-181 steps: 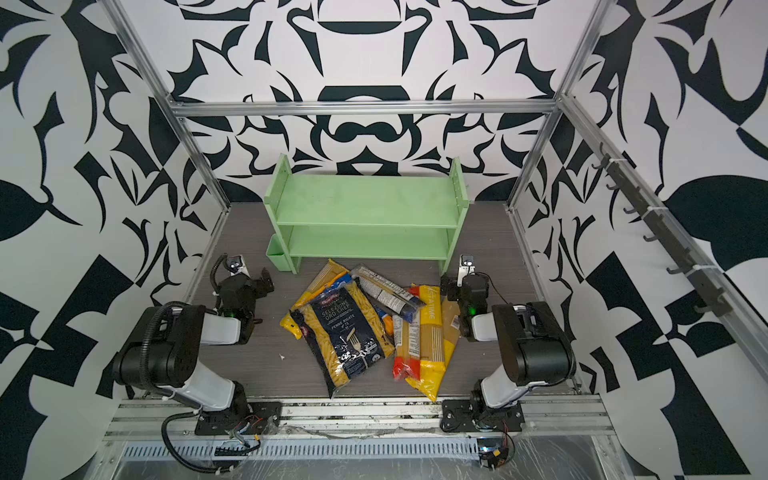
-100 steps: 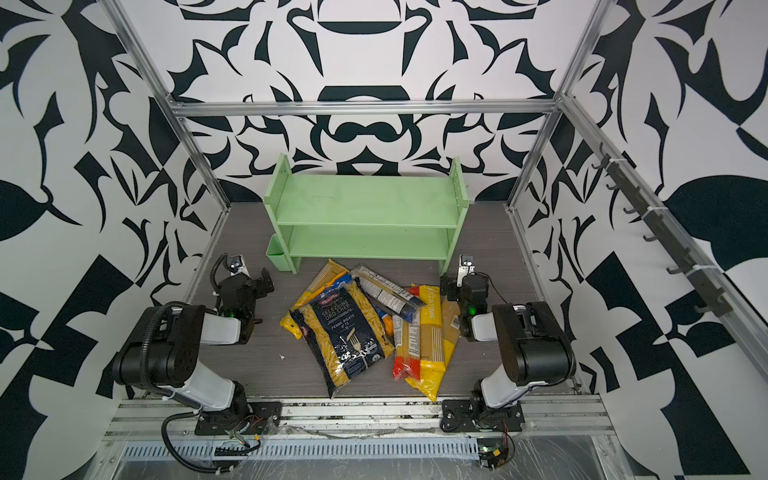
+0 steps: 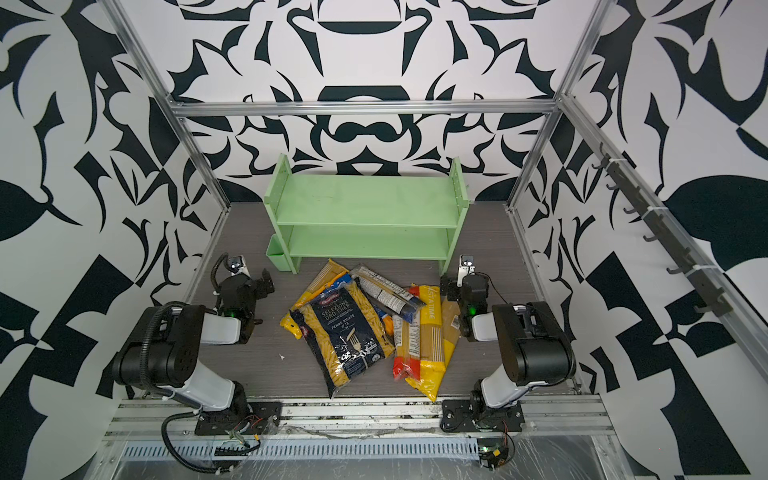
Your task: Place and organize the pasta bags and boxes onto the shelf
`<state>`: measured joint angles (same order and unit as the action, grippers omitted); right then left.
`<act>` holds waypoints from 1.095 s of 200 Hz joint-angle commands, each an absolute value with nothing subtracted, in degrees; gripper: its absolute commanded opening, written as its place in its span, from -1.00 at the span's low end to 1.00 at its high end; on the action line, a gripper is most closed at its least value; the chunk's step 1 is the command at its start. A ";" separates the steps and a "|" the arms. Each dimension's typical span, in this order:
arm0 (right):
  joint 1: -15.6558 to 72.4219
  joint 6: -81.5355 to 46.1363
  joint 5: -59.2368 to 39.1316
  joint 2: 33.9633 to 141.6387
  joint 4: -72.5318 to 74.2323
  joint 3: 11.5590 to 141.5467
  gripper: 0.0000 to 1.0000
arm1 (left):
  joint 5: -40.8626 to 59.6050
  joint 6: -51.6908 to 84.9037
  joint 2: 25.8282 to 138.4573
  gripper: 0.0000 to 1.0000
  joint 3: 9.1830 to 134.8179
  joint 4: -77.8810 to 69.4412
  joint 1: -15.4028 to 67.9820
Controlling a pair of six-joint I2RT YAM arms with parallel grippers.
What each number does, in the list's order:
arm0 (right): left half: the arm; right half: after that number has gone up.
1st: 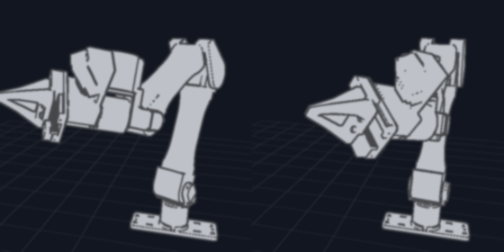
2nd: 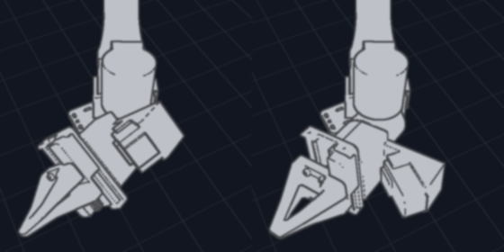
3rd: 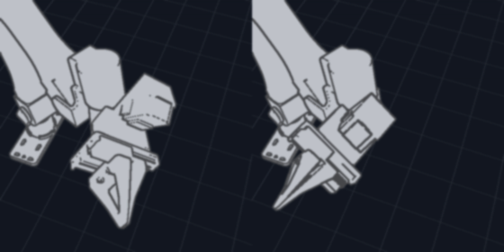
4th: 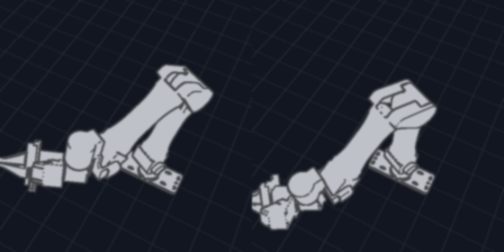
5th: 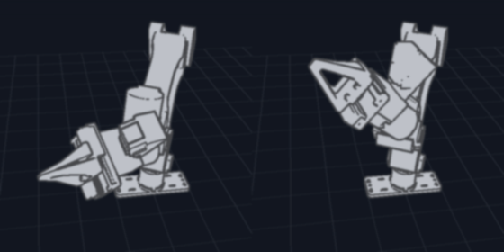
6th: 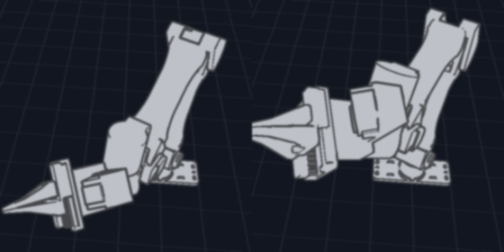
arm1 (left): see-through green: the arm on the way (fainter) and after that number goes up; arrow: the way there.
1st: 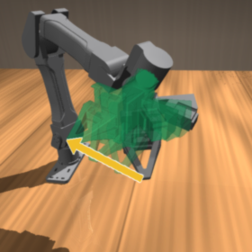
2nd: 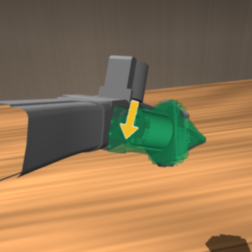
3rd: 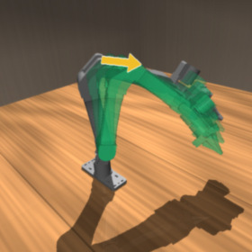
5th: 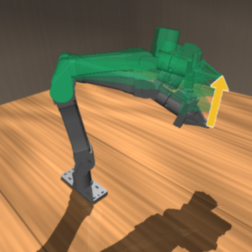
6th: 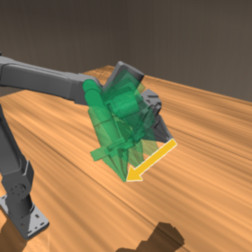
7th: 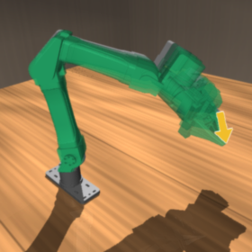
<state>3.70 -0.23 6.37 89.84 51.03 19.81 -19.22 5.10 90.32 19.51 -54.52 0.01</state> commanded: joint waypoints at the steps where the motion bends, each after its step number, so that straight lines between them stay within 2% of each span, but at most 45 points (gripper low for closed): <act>1: 3.55 -0.32 5.89 88.99 52.99 19.91 1.00 | -18.72 5.45 89.67 0.98 20.92 -54.69 -0.26; 92: 3.62 -0.26 5.71 87.34 52.57 19.64 1.00 | -18.82 5.45 89.56 0.98 20.57 -55.19 -0.19; 129: 4.22 -0.22 9.47 79.21 37.41 23.66 1.00 | -20.46 3.80 87.95 0.99 21.16 -53.86 1.33; 149: 4.31 -2.42 14.36 74.89 28.93 26.19 1.00 | -18.99 2.38 84.06 0.99 27.33 -38.75 2.05; 175: 4.47 -8.59 21.27 71.68 8.45 34.10 1.00 | -19.49 3.72 80.30 0.99 35.07 -23.48 2.15; 219: 5.56 -19.77 22.20 66.92 -9.44 39.80 1.00 | -19.39 15.57 69.56 0.99 39.39 -5.45 2.21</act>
<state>4.38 -10.44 18.52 71.18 5.87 37.52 -18.98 6.70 75.55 38.30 -21.32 2.07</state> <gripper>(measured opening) 0.997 0.992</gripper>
